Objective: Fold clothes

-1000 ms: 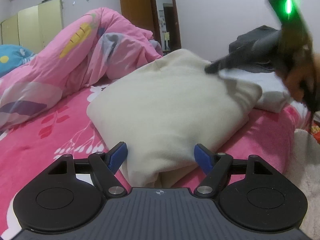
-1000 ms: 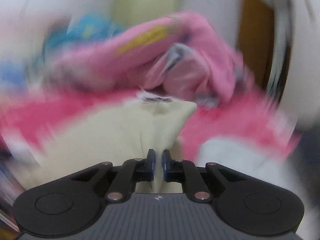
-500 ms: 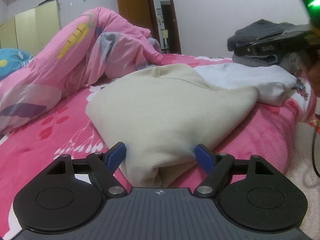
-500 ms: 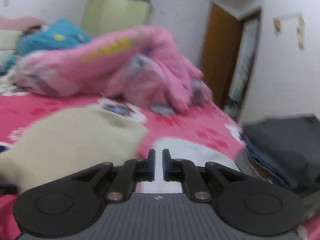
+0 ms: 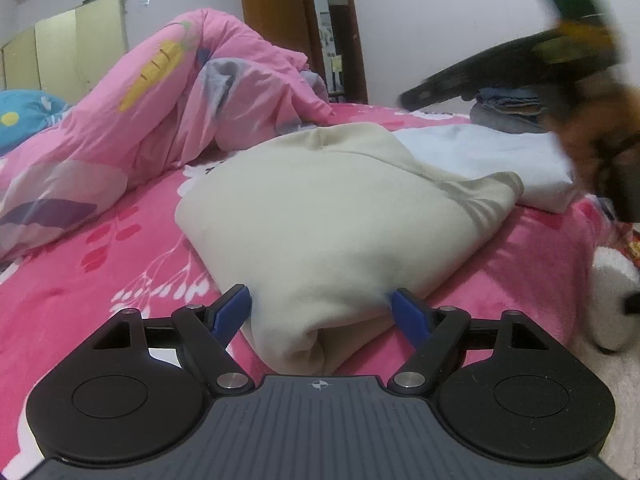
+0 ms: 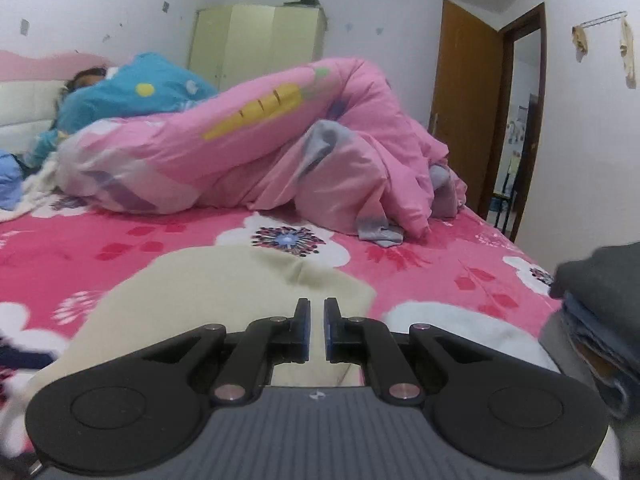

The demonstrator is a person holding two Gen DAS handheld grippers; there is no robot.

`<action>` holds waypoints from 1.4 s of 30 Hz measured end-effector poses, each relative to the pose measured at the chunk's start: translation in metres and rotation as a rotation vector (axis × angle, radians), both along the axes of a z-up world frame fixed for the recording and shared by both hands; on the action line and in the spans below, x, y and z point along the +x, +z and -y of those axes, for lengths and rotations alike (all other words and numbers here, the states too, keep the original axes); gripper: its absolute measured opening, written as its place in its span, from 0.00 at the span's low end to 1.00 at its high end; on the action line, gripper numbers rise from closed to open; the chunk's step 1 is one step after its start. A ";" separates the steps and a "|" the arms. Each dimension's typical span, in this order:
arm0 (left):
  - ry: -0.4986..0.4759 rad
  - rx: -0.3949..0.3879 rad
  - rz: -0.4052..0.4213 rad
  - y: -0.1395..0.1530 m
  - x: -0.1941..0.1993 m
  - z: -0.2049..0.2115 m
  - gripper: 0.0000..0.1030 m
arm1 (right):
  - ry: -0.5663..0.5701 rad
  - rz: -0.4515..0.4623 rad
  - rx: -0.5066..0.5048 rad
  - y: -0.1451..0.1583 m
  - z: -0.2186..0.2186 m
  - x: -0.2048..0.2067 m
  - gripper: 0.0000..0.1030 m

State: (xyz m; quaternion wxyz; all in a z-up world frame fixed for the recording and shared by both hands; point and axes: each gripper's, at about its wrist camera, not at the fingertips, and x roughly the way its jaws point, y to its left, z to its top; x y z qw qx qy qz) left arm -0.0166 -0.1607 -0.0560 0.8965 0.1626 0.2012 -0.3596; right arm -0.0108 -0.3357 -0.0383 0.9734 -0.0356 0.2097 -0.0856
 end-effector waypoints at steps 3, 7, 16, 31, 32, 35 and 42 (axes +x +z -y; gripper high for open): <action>-0.007 0.002 0.002 -0.001 0.001 -0.001 0.77 | -0.012 -0.160 0.094 -0.049 0.020 0.041 0.06; -0.003 0.010 -0.014 -0.003 0.003 -0.004 0.77 | -0.042 -0.165 0.146 -0.017 0.028 0.038 0.09; 0.019 0.005 -0.039 -0.002 0.005 -0.004 0.76 | -0.005 -0.282 0.230 -0.026 0.050 0.126 0.08; 0.071 -0.229 -0.033 0.049 0.025 -0.025 0.65 | 0.177 -0.060 0.300 0.038 0.013 0.002 0.14; 0.061 -0.182 -0.057 0.039 0.027 -0.017 0.62 | 0.178 -0.074 0.301 0.032 0.009 -0.004 0.14; 0.053 -0.120 -0.082 0.004 0.026 -0.006 0.62 | 0.148 -0.200 0.297 -0.005 -0.002 -0.007 0.14; 0.050 -0.139 -0.081 0.001 0.024 -0.013 0.63 | 0.097 -0.140 0.340 0.002 -0.007 -0.012 0.19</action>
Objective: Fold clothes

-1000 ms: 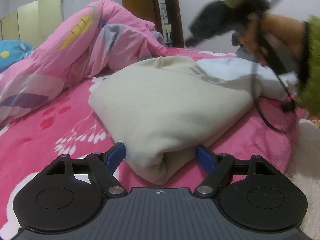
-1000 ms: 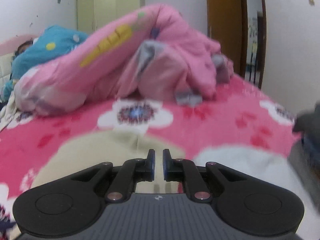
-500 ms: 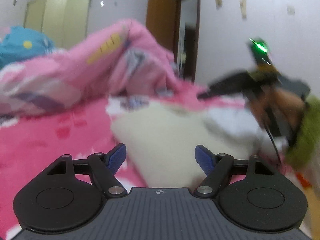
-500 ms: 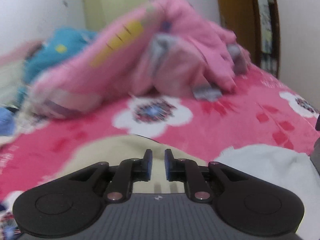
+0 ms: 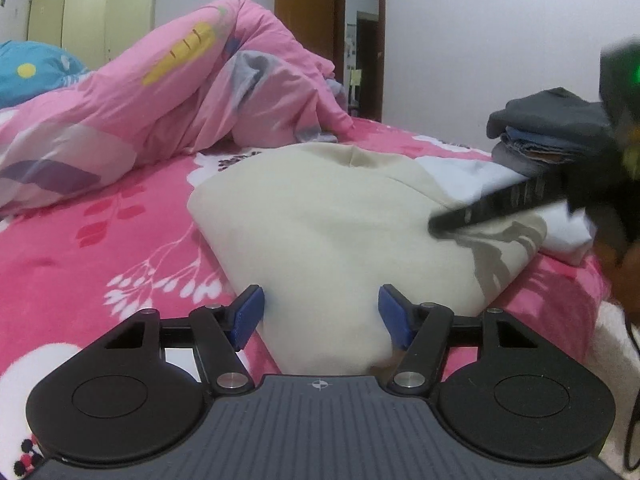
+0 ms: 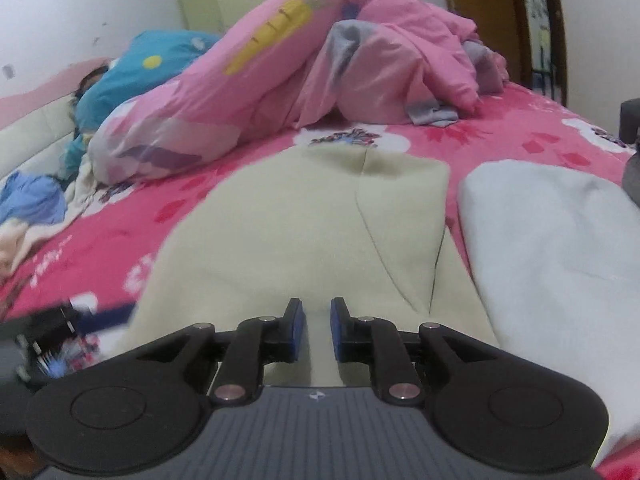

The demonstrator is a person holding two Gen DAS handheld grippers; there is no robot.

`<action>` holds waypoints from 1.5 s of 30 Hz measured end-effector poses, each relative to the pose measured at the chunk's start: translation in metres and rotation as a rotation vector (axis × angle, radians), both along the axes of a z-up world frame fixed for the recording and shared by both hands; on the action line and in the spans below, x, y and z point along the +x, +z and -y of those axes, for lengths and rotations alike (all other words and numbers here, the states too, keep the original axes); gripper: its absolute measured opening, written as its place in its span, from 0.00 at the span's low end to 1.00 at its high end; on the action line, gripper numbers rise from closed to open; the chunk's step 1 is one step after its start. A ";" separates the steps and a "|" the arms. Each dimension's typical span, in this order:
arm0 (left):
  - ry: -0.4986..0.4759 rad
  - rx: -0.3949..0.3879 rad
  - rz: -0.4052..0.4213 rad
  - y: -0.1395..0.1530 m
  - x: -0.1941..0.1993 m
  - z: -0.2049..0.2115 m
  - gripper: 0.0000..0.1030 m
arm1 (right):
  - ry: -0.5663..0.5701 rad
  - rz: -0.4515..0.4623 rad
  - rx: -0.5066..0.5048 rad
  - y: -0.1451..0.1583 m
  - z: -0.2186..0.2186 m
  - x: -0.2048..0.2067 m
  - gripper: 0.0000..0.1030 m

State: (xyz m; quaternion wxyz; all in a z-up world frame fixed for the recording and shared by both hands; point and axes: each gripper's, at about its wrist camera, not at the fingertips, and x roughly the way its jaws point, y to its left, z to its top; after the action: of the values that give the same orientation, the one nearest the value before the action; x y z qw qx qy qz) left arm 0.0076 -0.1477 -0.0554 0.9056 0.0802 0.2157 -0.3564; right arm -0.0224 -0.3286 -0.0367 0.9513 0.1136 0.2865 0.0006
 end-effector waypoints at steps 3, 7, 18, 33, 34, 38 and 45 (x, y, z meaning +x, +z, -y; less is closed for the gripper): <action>0.011 -0.007 0.009 -0.002 -0.001 0.001 0.63 | 0.059 0.110 -0.038 0.014 -0.016 -0.015 0.19; 0.020 -0.010 0.001 -0.004 -0.002 0.002 0.66 | 0.050 0.082 -0.049 -0.030 -0.027 -0.019 0.16; 0.048 0.008 0.056 0.014 -0.008 0.002 0.69 | 0.002 0.099 0.038 -0.048 -0.018 -0.022 0.17; 0.037 0.065 0.056 0.005 0.031 0.039 0.61 | 0.010 0.073 0.053 -0.045 -0.021 -0.024 0.17; 0.038 0.060 0.052 0.005 0.031 0.039 0.61 | 0.021 0.052 0.052 -0.040 -0.018 -0.019 0.18; 0.029 0.031 0.030 0.004 0.038 0.034 0.62 | 0.028 0.077 -0.013 -0.002 -0.015 -0.007 0.18; 0.025 0.012 0.017 -0.003 0.041 0.034 0.63 | -0.001 -0.063 -0.087 -0.036 -0.006 0.037 0.20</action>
State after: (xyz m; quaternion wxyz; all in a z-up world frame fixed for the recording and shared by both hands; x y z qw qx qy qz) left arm 0.0486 -0.1822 -0.0579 0.9112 0.0857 0.2111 -0.3432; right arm 0.0150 -0.3230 -0.0727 0.9459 0.0721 0.3159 -0.0160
